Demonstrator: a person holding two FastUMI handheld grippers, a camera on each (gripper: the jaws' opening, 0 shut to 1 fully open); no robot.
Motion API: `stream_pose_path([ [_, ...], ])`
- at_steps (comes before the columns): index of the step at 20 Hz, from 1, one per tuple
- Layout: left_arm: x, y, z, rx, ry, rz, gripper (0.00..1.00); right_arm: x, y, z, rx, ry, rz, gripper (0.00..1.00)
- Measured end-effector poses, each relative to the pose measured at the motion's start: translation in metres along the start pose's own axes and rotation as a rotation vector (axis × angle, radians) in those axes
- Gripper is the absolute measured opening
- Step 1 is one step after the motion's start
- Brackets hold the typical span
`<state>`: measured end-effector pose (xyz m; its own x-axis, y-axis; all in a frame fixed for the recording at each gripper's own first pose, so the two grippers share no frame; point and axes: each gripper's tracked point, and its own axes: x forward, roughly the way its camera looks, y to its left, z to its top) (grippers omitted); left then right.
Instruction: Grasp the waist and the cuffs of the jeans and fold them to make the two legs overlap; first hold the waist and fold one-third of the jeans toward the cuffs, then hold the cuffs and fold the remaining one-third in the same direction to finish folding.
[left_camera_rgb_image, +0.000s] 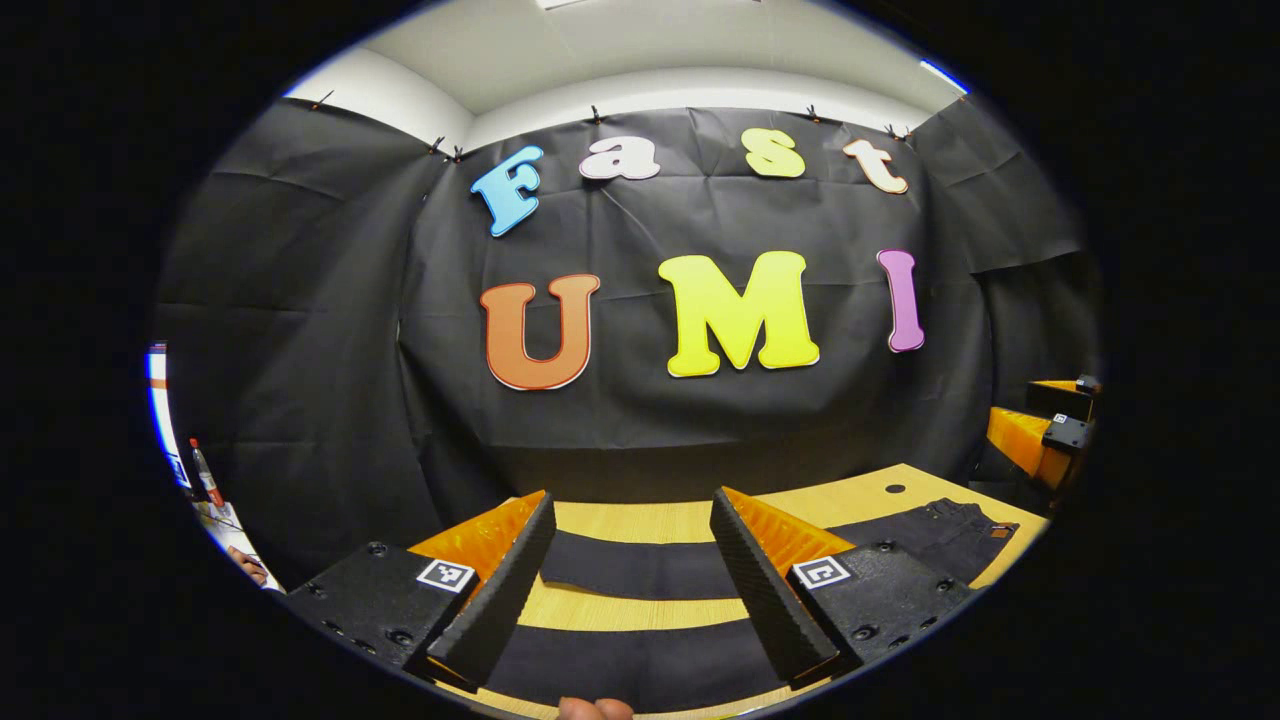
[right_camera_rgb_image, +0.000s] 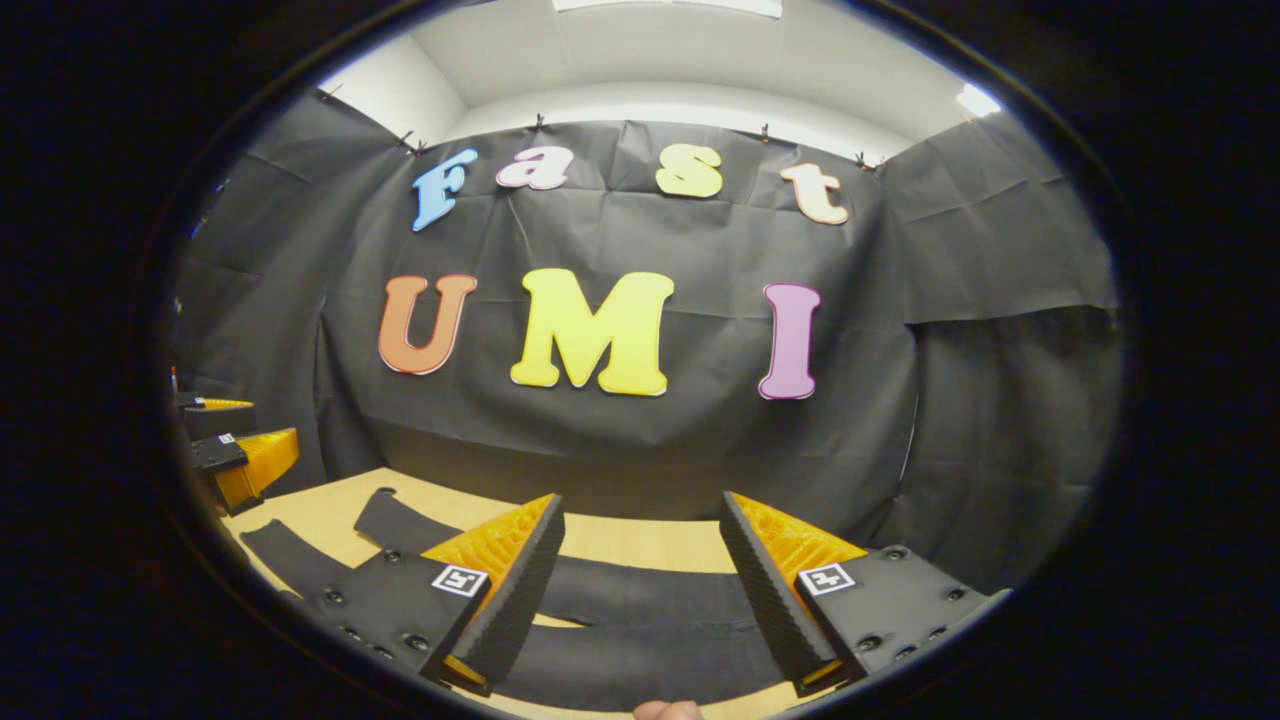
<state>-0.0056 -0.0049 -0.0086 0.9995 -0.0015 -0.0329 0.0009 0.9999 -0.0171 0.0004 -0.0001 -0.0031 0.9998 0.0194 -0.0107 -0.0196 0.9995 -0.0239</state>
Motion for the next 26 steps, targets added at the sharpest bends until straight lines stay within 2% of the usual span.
stream_pose_path([
  [5,-0.007,0.010,-0.014,-0.030,0.046,0.025,1.00,0.000,0.001,-0.001,0.008,0.010,0.007,0.95],
  [7,-0.012,0.016,-0.027,-0.093,0.088,0.031,0.99,0.001,0.003,-0.004,0.012,0.017,0.015,0.97],
  [8,-0.017,0.021,-0.036,-0.155,0.120,0.040,0.99,0.001,0.004,-0.006,0.015,0.022,0.018,0.95],
  [10,-0.030,0.036,-0.066,-0.354,0.201,0.083,0.99,0.000,0.006,-0.011,0.023,0.036,0.023,0.95],
  [12,-0.043,0.060,-0.105,-0.584,0.304,0.177,1.00,-0.001,0.010,-0.015,0.019,0.047,0.029,0.97],
  [14,-0.051,0.082,-0.136,-0.754,0.378,0.277,0.99,-0.002,0.012,-0.018,0.018,0.058,0.033,0.95],
  [17,-0.060,0.103,-0.175,-0.912,0.465,0.375,0.99,-0.005,0.014,-0.024,0.018,0.074,0.039,0.95],
  [20,-0.071,0.106,-0.209,-1.059,0.543,0.428,0.99,-0.005,0.017,-0.025,0.009,0.080,0.043,0.95],
  [26,-0.056,0.101,-0.241,-1.257,0.629,0.445,0.99,-0.002,0.006,-0.025,-0.010,0.089,0.023,0.95],
])
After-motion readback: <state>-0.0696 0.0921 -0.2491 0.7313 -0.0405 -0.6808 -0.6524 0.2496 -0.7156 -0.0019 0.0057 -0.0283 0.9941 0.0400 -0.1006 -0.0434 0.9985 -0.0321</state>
